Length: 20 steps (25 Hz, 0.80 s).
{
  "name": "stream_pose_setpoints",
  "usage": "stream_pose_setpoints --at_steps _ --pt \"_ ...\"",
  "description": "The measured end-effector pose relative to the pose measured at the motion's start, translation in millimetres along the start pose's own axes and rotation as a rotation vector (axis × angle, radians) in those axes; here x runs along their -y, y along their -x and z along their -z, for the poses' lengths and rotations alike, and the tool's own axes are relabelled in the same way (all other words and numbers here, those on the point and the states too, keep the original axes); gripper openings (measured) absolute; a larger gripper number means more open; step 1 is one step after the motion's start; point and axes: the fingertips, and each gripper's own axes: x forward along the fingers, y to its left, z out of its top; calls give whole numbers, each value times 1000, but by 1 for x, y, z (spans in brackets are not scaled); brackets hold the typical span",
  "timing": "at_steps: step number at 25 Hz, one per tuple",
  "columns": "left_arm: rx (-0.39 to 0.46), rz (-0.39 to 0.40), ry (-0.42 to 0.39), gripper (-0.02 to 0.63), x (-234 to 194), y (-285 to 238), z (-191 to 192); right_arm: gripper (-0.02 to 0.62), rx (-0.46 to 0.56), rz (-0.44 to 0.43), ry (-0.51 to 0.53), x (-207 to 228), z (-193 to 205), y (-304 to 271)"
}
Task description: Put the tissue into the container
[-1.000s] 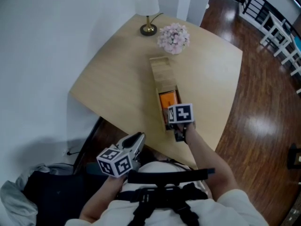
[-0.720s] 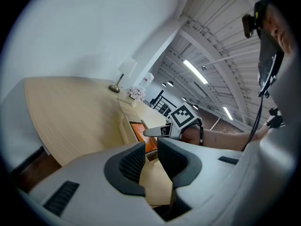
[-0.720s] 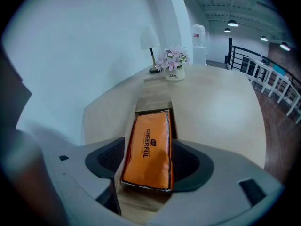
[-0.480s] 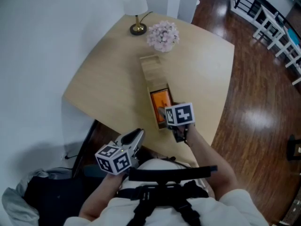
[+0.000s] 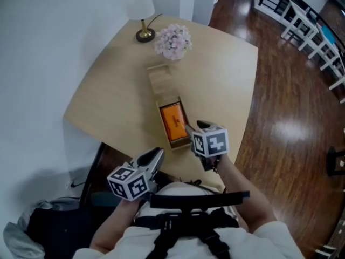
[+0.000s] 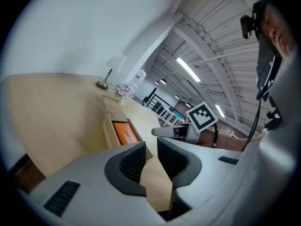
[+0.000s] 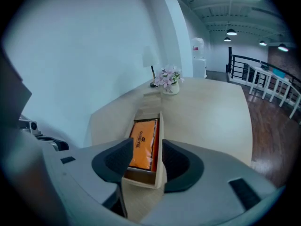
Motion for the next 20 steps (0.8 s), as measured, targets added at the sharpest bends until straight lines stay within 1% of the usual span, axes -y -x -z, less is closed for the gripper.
stream_pose_setpoints --at_steps 2,4,6,8,10,15,18,19,20 --pt "-5 7 -5 72 6 -5 2 161 29 -12 -17 8 7 3" --pt "-8 14 -9 72 11 -8 3 131 58 -35 -29 15 12 6" --pt "-12 27 -14 72 18 -11 4 96 61 1 -16 19 8 28" --pt "-17 42 -23 71 24 -13 5 37 61 37 -4 25 7 46" --pt "-22 53 -38 71 30 -15 5 5 67 45 3 30 12 56" --pt "-37 92 -73 67 47 -20 8 3 85 43 31 35 26 72" --pt "-54 115 -100 67 58 -24 11 3 96 37 26 39 31 83" --pt "-61 122 -111 60 61 -26 12 3 102 36 19 40 33 86" --pt "-70 131 -122 34 65 -26 13 3 108 37 11 42 34 91"
